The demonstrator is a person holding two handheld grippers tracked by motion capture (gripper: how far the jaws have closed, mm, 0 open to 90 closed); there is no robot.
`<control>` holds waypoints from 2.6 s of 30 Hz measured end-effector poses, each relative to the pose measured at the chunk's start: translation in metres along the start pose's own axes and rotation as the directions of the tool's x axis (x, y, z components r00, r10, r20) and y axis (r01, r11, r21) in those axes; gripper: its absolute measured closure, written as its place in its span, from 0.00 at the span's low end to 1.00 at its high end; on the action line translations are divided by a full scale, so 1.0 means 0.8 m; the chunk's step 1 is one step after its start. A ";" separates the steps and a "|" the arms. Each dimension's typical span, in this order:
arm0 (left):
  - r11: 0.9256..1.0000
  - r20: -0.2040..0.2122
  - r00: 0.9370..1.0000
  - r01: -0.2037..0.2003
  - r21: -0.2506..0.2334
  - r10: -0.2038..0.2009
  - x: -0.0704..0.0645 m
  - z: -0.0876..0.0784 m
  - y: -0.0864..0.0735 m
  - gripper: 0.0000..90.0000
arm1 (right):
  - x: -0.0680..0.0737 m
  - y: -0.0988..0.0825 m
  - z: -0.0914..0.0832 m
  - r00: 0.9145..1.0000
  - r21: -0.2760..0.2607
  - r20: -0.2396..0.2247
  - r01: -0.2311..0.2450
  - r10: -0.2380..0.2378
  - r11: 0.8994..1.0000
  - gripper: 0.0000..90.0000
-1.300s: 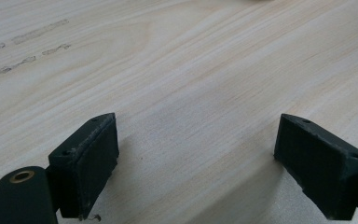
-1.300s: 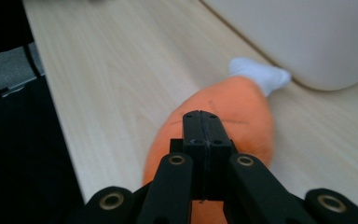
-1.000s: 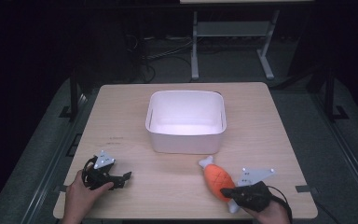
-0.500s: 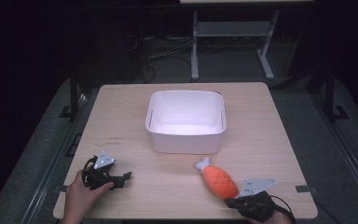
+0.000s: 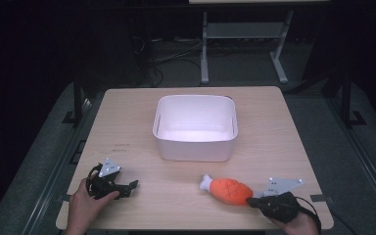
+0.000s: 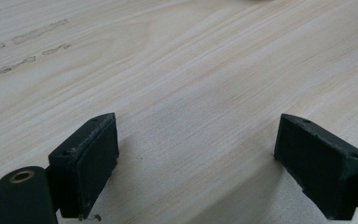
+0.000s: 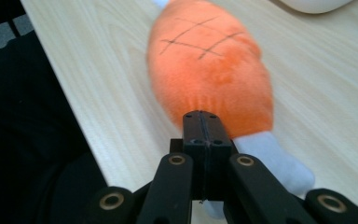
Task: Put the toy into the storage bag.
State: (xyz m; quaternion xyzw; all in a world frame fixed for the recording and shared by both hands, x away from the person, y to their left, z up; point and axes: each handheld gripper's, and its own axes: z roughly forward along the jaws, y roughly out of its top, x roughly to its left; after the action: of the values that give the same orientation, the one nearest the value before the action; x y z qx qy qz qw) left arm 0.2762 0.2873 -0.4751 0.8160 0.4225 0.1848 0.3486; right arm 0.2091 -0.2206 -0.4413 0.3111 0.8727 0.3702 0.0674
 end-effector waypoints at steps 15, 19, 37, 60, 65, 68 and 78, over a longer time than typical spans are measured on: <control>1.000 0.000 1.000 0.000 -0.001 0.000 0.000 0.000 0.000 0.14 | -0.020 0.024 -0.011 0.996 -0.065 -0.056 0.064 -0.068 0.996 0.79; 1.000 0.000 1.000 0.000 -0.001 0.000 0.000 0.000 0.000 0.14 | -0.025 0.036 -0.004 0.994 -0.063 -0.071 0.077 -0.082 0.995 0.56; 1.000 0.000 1.000 0.000 -0.001 0.000 0.000 0.000 0.000 0.14 | -0.024 0.072 0.056 0.965 0.040 -0.196 0.188 -0.177 0.981 0.00; 1.000 0.000 1.000 0.000 0.000 0.000 0.000 0.000 0.000 0.14 | -0.017 0.069 0.095 0.947 0.183 -0.173 0.302 -0.272 0.936 0.00; 1.000 0.000 1.000 0.000 -0.001 0.000 0.000 0.000 0.000 0.14 | -0.020 0.069 0.093 0.947 0.174 -0.169 0.300 -0.271 0.938 0.14; 1.000 0.000 1.000 0.000 0.000 0.000 0.000 0.000 0.000 0.14 | -0.021 0.069 0.090 0.948 0.165 -0.167 0.298 -0.271 0.940 0.17; 1.000 0.000 1.000 0.000 0.000 0.000 0.000 0.000 0.000 0.14 | -0.022 0.068 0.082 0.945 0.143 -0.182 0.300 -0.273 0.943 0.37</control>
State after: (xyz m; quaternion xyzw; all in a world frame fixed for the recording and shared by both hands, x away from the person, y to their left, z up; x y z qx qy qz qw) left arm 0.2762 0.2873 -0.4751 0.8160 0.4225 0.1848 0.3486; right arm 0.2729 -0.1624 -0.4525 0.1545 0.9395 0.3048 0.0240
